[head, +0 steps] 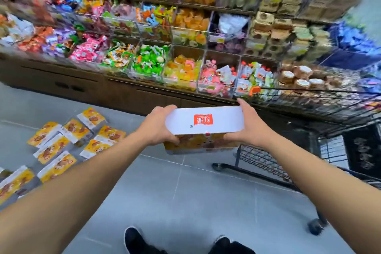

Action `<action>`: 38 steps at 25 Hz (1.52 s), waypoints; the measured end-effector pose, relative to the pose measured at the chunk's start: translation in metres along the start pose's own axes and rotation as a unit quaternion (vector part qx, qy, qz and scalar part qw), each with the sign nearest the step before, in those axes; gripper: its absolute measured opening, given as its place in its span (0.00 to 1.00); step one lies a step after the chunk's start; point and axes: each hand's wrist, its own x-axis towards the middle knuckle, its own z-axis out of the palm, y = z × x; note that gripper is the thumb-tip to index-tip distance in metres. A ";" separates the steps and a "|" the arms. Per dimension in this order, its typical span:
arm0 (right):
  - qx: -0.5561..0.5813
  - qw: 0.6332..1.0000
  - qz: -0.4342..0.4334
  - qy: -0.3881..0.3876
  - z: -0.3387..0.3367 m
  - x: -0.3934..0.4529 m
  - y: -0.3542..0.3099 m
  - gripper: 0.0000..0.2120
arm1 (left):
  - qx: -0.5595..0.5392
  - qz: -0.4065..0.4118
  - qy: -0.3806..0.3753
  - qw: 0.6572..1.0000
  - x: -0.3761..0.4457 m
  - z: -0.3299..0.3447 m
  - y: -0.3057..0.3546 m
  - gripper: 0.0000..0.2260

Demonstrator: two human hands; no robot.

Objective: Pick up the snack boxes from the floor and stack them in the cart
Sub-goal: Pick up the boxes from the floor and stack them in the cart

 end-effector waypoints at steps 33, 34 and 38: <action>0.095 0.910 0.373 0.153 -0.203 0.021 0.562 0.36 | 0.015 0.130 -0.249 0.960 0.443 0.448 0.439 0.36; 0.111 0.895 0.396 0.173 -0.194 0.027 0.575 0.37 | -0.012 0.090 -0.232 0.968 0.443 0.466 0.444 0.30; 0.146 0.832 0.487 0.222 -0.153 0.045 0.613 0.37 | -0.202 -0.081 -0.315 0.924 0.429 0.531 0.463 0.30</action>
